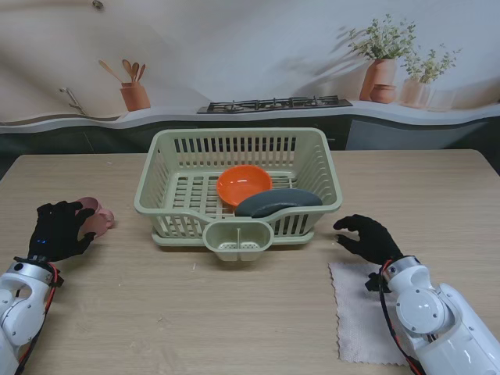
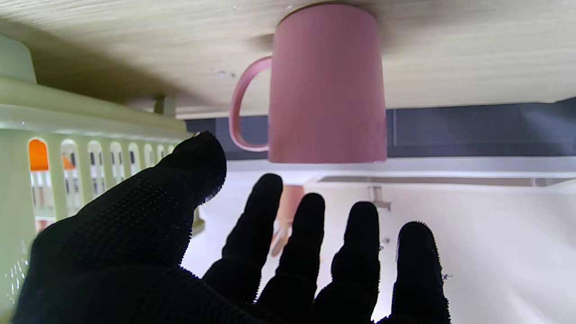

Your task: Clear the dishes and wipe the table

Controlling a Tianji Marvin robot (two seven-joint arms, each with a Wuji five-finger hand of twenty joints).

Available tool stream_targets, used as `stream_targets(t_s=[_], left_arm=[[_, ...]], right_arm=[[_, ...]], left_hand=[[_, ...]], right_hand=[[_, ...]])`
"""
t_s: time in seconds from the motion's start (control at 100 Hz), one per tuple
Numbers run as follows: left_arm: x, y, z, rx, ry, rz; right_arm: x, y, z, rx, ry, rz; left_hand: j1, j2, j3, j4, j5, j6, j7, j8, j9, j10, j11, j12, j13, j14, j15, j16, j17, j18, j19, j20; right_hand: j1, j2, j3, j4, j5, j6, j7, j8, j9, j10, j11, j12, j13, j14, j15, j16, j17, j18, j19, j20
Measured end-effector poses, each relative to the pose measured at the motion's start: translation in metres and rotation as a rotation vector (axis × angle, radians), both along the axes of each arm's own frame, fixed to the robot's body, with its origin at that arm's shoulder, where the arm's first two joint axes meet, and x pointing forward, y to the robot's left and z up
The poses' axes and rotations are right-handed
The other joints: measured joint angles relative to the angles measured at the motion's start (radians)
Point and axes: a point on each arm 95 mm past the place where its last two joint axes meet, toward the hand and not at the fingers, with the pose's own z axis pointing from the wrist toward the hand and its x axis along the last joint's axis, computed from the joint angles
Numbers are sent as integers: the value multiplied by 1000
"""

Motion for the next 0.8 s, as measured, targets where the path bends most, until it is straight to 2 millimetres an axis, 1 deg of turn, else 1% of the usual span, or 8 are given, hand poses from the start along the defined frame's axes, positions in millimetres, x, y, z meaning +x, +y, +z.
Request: stream_targets(t_s=[0.22,0.29,0.39,0.48,0.8], left_arm=[[1,0,-5,5,11,18],[1,0,-6,7,13,23],[2,0,-8,9,13,30],[3,0,-10,11,12,38],[3,2,-16,-9,8,59]], right_arm=[[0,0,0,0,0,0],[0,0,0,0,-1,0],[0,0,0,0,-1,0],[-1,0,0,1,-1,0],[-1,1,1,1,-1,0]], left_hand=[[0,0,0,0,0,3,-15,-10,0,0,0,0,0,0,0,0,0,0,0,0],[0,0,0,0,-17,3,-16,-11,0,0,0,-1,0,0,0,0,0,0,0,0],[0,0,0,0,-18,5,-27,-13,0,0,0,-1,0,0,1,0,0,1,0,0],[0,0,0,0,-18,24,-28,-13,0,0,0,-1,0,0,9,0,0,1,0,0],[0,15,-3,0,-18,22,-25,-12,0,0,3,-1,0,0,13,0,1,6,0,0]], right_hand=[[0,0,0,0,0,0,0,0,0,0,0,0,0,0,0,0,0,0,0,0],[0,0,0,0,0,0,0,0,0,0,0,0,0,0,0,0,0,0,0,0],[0,0,0,0,0,0,0,0,0,0,0,0,0,0,0,0,0,0,0,0],[0,0,0,0,0,0,0,0,0,0,0,0,0,0,0,0,0,0,0,0],[0,0,0,0,0,0,0,0,0,0,0,0,0,0,0,0,0,0,0,0]])
